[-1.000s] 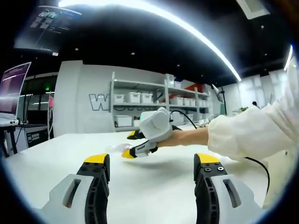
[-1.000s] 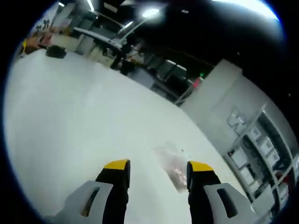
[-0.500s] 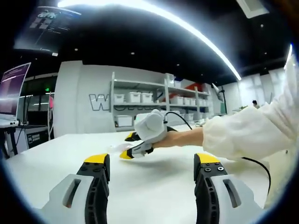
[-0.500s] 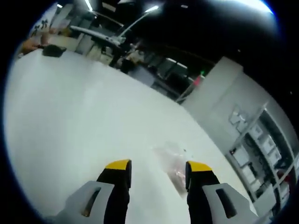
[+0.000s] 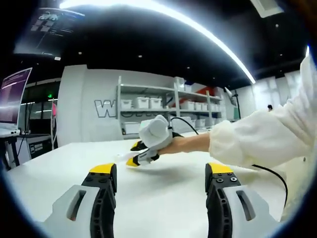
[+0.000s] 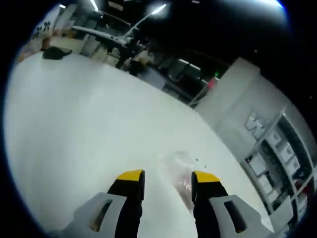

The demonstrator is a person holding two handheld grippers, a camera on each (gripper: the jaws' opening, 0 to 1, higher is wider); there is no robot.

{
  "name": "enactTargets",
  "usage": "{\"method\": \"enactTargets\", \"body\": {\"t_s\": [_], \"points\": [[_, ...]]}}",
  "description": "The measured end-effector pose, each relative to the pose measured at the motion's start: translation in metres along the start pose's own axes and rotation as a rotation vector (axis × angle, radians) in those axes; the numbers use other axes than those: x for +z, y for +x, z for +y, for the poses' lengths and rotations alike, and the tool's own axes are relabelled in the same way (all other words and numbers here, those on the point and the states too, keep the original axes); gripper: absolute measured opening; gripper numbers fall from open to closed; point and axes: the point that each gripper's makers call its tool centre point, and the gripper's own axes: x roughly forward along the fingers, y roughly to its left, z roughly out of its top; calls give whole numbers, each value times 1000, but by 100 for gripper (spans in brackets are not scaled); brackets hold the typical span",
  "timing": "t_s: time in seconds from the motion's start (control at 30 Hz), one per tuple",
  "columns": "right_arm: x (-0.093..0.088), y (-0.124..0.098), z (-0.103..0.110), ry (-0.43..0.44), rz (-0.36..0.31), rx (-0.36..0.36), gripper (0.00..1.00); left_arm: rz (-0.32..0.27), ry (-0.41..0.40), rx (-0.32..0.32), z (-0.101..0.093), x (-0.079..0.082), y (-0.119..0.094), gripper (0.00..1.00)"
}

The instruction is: Open the resealable bag by pulling the two sides of the seal apart until the entire bag opening is separated and visibly accessible.

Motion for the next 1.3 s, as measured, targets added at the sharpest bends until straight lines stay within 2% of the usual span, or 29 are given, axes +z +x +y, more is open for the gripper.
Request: {"method": "enactTargets", "body": {"t_s": [0.2, 0.47, 0.83, 1.2, 1.3], "points": [[-5, 5, -2, -21, 21, 1, 37, -4, -4, 8, 3, 0, -1, 72], [-1, 12, -3, -49, 29, 7, 36, 0, -7, 12, 6, -2, -3, 71], [-6, 19, -13, -47, 49, 4, 34, 1, -2, 21, 12, -2, -4, 71], [-10, 26, -8, -157, 93, 21, 33, 0, -6, 28, 15, -4, -5, 71], [-7, 26, -7, -139, 83, 20, 32, 1, -9, 31, 16, -5, -6, 71]]}}
